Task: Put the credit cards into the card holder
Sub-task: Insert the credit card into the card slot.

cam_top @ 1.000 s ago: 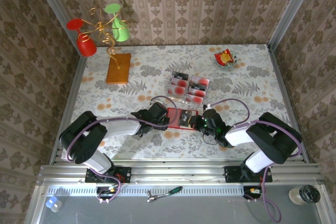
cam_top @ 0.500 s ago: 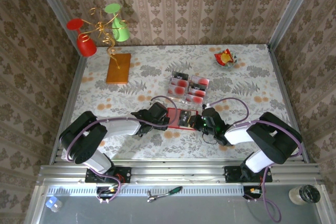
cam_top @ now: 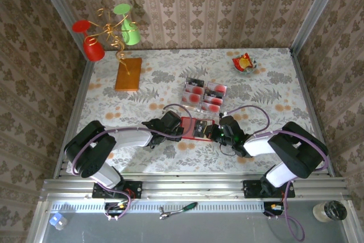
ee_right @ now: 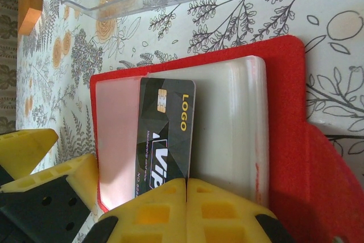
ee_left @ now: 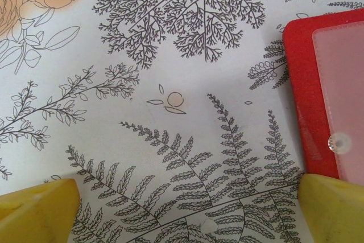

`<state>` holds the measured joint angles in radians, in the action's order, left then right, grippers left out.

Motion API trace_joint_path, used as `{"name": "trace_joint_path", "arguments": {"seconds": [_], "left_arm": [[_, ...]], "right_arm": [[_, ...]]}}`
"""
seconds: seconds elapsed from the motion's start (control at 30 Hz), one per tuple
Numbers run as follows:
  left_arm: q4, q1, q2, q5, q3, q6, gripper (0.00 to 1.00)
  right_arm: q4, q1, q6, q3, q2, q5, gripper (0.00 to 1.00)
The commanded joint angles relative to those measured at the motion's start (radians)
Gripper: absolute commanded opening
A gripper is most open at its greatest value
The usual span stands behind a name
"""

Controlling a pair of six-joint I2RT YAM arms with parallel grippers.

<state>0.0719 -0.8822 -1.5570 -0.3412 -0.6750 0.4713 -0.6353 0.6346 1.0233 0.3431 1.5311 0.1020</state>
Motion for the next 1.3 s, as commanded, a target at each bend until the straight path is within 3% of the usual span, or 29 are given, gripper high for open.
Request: {"name": "trace_joint_path", "arguments": {"seconds": [0.0,0.93,1.27], "left_arm": [[0.034,-0.006,-0.014,-0.013,-0.018,0.010,1.00],[0.036,-0.006,-0.014,-0.016,-0.021,0.011,1.00],[0.037,-0.007,-0.014,-0.017,-0.023,0.010,1.00]], "right_arm": [[0.107,-0.004,-0.029,0.009,0.003,0.025,0.00],[0.154,-0.032,-0.056,0.060,0.072,0.114,0.00],[0.203,-0.046,-0.036,0.037,0.018,0.101,0.00]]}}
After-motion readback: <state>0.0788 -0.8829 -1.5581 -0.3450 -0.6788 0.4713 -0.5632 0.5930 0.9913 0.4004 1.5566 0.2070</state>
